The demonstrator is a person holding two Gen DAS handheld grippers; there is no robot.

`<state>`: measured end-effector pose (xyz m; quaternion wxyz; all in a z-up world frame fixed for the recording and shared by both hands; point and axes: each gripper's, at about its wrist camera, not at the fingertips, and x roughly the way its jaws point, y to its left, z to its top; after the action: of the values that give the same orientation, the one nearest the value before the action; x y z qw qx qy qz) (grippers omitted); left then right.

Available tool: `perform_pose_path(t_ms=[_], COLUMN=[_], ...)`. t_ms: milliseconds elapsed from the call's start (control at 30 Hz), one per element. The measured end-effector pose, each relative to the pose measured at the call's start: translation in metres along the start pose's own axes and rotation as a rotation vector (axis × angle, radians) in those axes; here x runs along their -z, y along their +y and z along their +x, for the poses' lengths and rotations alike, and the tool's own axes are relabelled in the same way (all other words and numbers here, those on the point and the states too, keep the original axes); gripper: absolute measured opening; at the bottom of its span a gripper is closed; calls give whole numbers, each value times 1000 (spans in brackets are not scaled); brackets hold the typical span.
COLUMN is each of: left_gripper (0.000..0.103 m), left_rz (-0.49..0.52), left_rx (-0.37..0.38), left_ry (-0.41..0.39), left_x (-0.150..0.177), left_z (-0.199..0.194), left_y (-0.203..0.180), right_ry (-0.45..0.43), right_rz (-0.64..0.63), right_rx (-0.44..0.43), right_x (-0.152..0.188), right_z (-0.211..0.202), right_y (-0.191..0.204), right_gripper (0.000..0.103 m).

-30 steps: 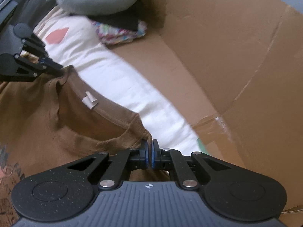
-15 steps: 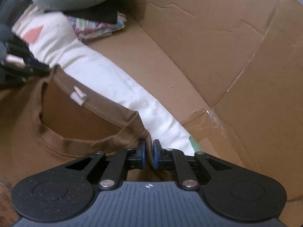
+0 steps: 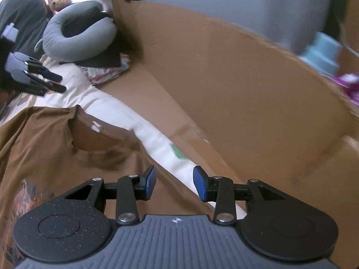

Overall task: Fold clothes
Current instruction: 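Lift and spread the brown shirt flat on the blanket, then open both tools, then grasp the shirt side with the right tool and fold it toward the middle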

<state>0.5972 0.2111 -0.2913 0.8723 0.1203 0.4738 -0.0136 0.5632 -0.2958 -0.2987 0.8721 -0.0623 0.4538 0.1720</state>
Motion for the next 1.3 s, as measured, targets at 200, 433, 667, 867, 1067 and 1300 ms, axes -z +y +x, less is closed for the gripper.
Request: perform_pose_path(t_ms=[200, 433, 667, 867, 1067, 1300], left_gripper=[44, 56, 56, 55, 54, 50], left_rz=[-27, 32, 56, 107, 86, 37], left_rx=[54, 145, 220, 270, 224, 183], left_ry=[-9, -51, -23, 6, 45, 121], left_x=[-26, -24, 5, 36, 50, 65], left_z=[-42, -70, -61, -35, 3, 27], left_y=[-30, -94, -162, -217, -233, -221], right_ry=[7, 21, 24, 32, 26, 18], right_rz=[98, 217, 308, 379, 409, 465], right_rx=[54, 86, 63, 42, 7, -38], right_x=[29, 81, 124, 151, 155, 156], right_z=[-36, -38, -15, 9, 19, 22], right_y=[-28, -41, -31, -30, -31, -35], right_gripper=[43, 43, 40, 33, 33, 33])
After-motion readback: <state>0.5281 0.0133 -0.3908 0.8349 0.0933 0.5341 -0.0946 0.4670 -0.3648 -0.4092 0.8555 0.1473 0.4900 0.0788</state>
